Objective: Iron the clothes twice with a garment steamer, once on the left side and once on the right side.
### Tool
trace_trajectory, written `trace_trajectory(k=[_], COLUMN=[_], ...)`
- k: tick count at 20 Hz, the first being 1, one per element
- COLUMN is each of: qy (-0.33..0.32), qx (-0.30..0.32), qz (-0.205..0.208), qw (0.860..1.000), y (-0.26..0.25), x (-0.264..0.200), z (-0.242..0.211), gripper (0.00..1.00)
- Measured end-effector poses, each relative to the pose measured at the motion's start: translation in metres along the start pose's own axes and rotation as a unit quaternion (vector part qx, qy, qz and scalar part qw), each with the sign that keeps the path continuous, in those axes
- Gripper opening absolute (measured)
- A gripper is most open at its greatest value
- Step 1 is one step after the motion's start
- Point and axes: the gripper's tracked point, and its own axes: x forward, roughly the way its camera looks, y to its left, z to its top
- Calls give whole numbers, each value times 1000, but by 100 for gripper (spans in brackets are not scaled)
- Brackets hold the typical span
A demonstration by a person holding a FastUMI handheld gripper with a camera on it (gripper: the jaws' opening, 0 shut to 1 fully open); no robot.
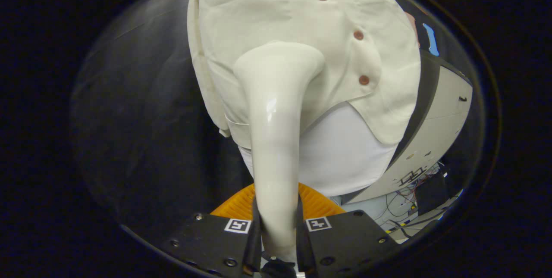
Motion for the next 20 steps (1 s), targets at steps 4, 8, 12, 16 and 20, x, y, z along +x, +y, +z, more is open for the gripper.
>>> trace_trajectory(k=[4,8,12,16,20], qy=[-49,-113,-162,-193,-208], qx=[-26,-28,-25,-2,10], qz=[-6,-25,-40,-45,-40], qw=[998,993,986,980,977], y=[-8,-37,-60,-75,-87], x=[-62,-143,-190,-213,-197], z=[23,75,123,158,190], gripper=[32,32,31,31,32])
